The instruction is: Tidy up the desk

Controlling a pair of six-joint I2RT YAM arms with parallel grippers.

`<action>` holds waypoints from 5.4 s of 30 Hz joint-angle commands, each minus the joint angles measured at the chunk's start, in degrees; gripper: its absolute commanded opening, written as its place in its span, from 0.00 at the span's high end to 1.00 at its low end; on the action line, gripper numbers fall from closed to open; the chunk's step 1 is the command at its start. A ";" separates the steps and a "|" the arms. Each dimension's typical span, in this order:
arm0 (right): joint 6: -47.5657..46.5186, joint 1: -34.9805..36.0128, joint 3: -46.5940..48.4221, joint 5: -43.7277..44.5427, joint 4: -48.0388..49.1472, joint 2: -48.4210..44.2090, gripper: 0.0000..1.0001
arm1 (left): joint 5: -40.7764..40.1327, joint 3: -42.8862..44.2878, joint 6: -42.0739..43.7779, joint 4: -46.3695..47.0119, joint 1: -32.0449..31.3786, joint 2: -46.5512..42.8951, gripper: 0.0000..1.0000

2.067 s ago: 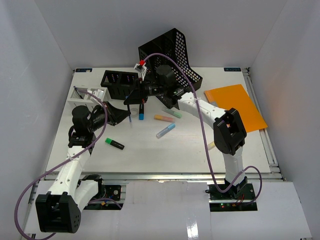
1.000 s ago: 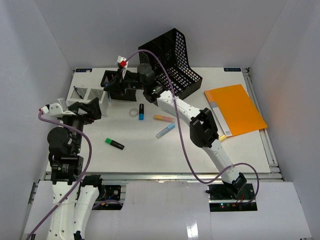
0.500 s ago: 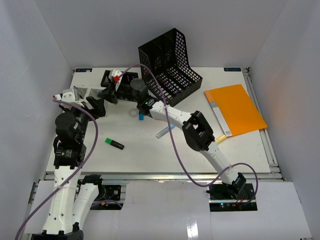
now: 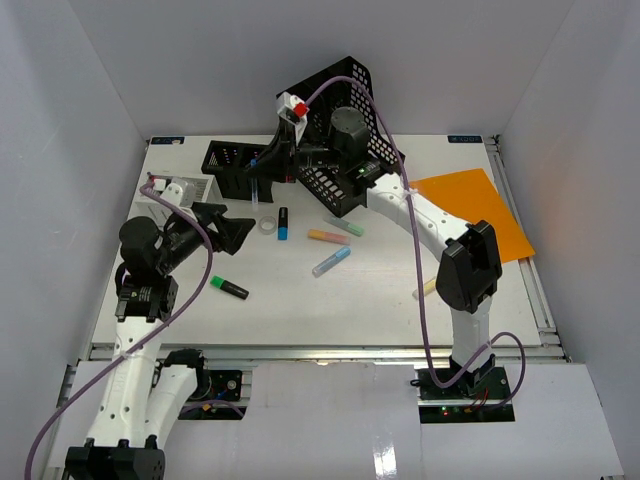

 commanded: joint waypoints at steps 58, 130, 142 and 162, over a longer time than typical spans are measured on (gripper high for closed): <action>4.97 1.56 -3.13 -3.88 -3.97 -4.48 0.20 | 11.27 -1.70 -2.38 8.27 -0.02 7.48 1.00; -52.48 -17.73 -28.67 14.21 -44.82 -11.14 0.14 | -24.20 13.03 -7.94 16.22 22.65 33.42 0.10; -55.27 -17.86 -32.68 3.26 -53.57 -14.92 0.13 | -11.34 -0.43 -21.76 -6.99 22.49 16.95 0.09; -50.40 -24.76 -40.94 -0.52 -50.63 -24.64 0.11 | -35.85 -2.11 -41.98 -32.77 -1.67 18.69 0.20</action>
